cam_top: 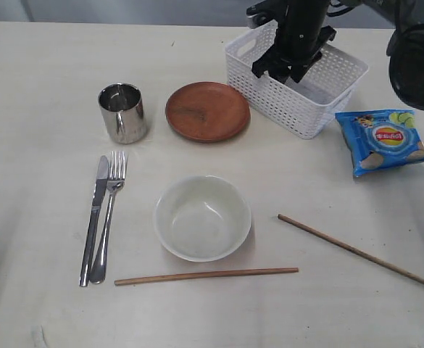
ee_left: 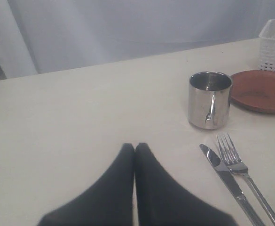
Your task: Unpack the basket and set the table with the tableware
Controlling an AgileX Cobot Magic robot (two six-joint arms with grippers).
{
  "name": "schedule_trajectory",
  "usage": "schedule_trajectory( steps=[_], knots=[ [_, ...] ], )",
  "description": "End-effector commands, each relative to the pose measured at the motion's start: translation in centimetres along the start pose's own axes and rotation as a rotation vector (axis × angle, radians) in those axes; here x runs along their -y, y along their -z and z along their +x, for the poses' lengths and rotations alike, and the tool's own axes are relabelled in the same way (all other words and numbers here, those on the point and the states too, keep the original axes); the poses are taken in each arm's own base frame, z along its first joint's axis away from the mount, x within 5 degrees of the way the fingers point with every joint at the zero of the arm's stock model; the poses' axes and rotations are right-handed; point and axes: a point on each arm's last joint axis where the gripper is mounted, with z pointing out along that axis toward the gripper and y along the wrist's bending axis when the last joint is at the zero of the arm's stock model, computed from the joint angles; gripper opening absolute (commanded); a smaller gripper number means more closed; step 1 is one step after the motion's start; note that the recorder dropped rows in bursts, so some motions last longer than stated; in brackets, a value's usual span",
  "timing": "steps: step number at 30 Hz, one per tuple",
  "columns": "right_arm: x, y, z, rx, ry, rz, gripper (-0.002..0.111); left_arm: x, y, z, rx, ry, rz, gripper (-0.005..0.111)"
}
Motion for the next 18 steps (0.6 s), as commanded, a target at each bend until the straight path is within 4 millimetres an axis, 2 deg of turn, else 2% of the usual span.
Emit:
schedule_trajectory(
  steps=[1,6,9,16,18],
  knots=[
    [1.0,-2.5,0.5,-0.043,0.000,0.071,0.049,0.0,0.0,0.0,0.005,0.002,-0.002,0.000],
    [1.3,-0.5,0.3,-0.005,-0.035,0.086,0.049,0.0,0.0,0.0,0.005,0.002,-0.002,0.000],
    [1.9,2.0,0.3,0.045,-0.067,0.092,0.049,0.0,0.0,0.0,0.005,0.002,-0.002,0.000],
    [3.5,9.4,1.1,0.198,-0.109,0.075,0.049,0.0,0.0,0.0,0.005,0.002,-0.002,0.000],
    [4.1,10.4,1.5,0.210,-0.111,0.101,0.049,0.0,0.0,0.0,0.005,0.002,-0.002,0.000]
  ],
)
